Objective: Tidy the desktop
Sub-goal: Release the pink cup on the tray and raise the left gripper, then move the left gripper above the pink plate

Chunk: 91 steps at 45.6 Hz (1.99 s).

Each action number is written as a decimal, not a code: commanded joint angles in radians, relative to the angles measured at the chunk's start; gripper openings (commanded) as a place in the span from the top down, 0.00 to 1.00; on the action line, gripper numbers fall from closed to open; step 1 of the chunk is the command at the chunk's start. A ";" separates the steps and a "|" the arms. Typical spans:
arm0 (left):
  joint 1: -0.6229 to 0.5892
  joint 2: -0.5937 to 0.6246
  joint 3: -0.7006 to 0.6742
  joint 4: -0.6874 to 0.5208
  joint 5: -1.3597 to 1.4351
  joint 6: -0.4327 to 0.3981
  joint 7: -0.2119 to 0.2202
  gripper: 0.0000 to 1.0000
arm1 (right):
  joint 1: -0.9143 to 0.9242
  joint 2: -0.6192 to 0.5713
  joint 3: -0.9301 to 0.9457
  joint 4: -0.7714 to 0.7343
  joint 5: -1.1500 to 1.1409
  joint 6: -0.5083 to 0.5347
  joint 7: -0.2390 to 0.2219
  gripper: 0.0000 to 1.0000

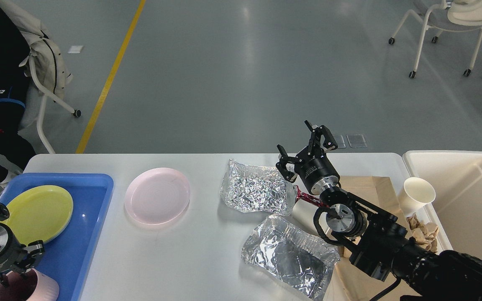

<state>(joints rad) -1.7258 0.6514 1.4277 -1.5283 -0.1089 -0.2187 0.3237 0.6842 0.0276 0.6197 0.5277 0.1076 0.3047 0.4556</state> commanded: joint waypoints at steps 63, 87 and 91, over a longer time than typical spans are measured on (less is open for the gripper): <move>0.066 0.041 -0.694 0.686 -0.302 -0.280 -0.146 0.03 | -0.002 0.000 0.000 0.000 0.000 0.001 0.000 0.00; 0.023 -0.242 -0.403 0.738 -0.284 -0.229 -0.150 0.03 | -0.002 0.000 0.000 0.000 0.000 0.001 0.000 0.00; -0.015 -0.301 -0.279 0.735 -0.284 -0.231 -0.150 0.03 | -0.002 0.000 0.000 0.000 0.000 0.001 0.000 0.00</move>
<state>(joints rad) -1.6802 0.4327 0.9750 -0.7880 -0.3929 -0.4480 0.1756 0.6830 0.0276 0.6197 0.5277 0.1073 0.3048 0.4556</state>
